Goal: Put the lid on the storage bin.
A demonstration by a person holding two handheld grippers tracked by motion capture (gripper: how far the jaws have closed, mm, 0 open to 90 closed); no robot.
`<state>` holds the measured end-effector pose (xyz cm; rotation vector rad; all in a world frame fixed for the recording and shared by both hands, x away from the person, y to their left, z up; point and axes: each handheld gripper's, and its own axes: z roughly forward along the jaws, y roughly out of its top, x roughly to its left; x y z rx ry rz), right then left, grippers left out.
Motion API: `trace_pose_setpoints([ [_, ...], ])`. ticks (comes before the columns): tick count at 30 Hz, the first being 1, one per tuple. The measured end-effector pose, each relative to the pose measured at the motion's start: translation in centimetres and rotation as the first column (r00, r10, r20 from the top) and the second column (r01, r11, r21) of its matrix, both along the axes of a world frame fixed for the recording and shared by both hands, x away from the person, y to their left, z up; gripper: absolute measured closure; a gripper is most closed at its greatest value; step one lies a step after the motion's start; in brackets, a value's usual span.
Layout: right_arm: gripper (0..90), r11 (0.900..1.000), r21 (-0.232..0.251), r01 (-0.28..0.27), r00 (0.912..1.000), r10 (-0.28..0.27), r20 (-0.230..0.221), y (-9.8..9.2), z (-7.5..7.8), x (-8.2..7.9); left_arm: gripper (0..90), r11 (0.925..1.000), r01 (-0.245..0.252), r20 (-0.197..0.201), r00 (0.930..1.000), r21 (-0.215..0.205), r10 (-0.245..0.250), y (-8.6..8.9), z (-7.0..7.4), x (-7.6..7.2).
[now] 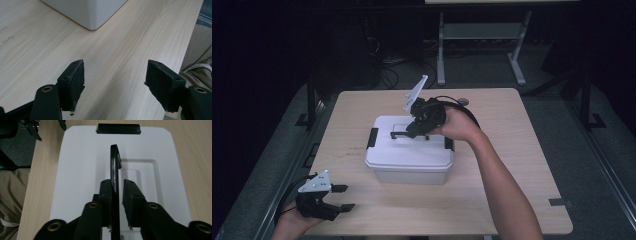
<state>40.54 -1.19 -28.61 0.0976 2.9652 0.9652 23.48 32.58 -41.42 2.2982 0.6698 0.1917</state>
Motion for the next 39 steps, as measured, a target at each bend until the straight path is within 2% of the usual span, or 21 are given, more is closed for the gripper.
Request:
trace_pose_setpoints([
  [8, 66.1, 1.0, 0.022, 0.023, 0.9997, -0.023, -0.007, -1.3, 0.3, -0.8, 30.4, 1.0, 0.005, -0.002, 1.0, -0.002, -0.005, -0.3, 0.0, 0.0],
  [24, 64.4, 0.998, 0.028, 0.053, 0.9984, -0.053, 0.021, -3.2, 1.3, -1.7, 30.2, 1.0, 0.004, -0.004, 1.0, 0.0, -0.004, -0.4, 0.0, 0.0],
  [39, 63.5, 0.995, 0.029, 0.093, 0.9953, -0.094, 0.022, -5.6, 1.7, -2.4, 30.1, 1.0, 0.003, -0.006, 1.0, -0.005, -0.003, -0.6, -0.1, 0.0],
])
